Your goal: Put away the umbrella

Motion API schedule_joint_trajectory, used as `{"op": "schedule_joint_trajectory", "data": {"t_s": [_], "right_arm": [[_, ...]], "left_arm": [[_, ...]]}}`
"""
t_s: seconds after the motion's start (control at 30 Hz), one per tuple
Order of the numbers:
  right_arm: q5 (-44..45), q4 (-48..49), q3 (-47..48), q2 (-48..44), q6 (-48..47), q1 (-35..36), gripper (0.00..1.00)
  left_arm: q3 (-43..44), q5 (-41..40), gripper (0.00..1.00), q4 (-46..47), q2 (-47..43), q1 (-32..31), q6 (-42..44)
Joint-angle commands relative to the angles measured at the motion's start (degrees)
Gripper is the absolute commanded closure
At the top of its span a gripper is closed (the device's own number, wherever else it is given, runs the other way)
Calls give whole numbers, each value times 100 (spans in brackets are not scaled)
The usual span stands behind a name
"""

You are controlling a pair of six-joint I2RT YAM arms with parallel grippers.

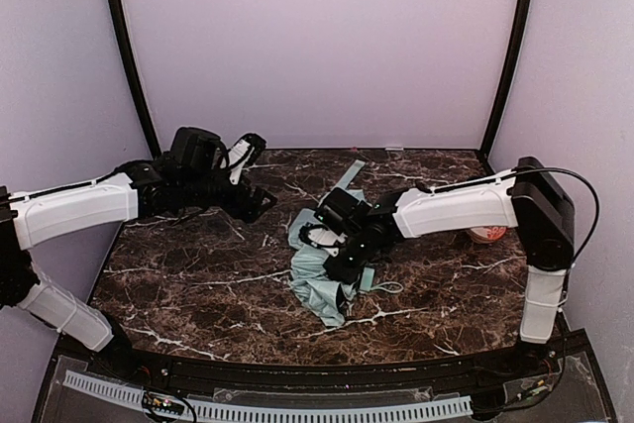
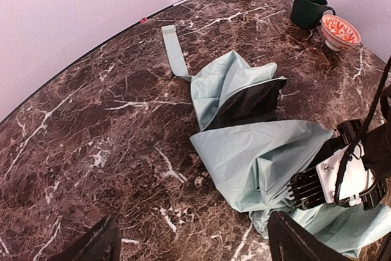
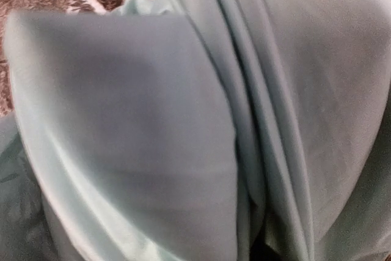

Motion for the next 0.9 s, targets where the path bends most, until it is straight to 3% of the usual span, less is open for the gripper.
{"op": "schedule_joint_trajectory", "data": {"t_s": [0.0, 0.17, 0.3, 0.57, 0.73, 0.87], "right_arm": [[-416, 151, -109, -429, 19, -203, 71], [-553, 215, -74, -682, -15, -588, 85], [-14, 208, 222, -865, 0, -972, 100], [2628, 266, 1538, -1116, -461, -1891, 100], [4051, 1120, 1987, -1161, -1711, -1897, 100], [5184, 1763, 1567, -1050, -2312, -1602, 100]], "left_arm": [[-166, 580, 16, 246, -335, 38, 161], [-295, 681, 17, 401, -485, 38, 262], [-297, 673, 17, 388, -516, 33, 288], [-330, 628, 17, 401, -645, 38, 353], [-360, 519, 17, 393, -715, 38, 408], [-391, 477, 17, 415, -737, 38, 445]]}}
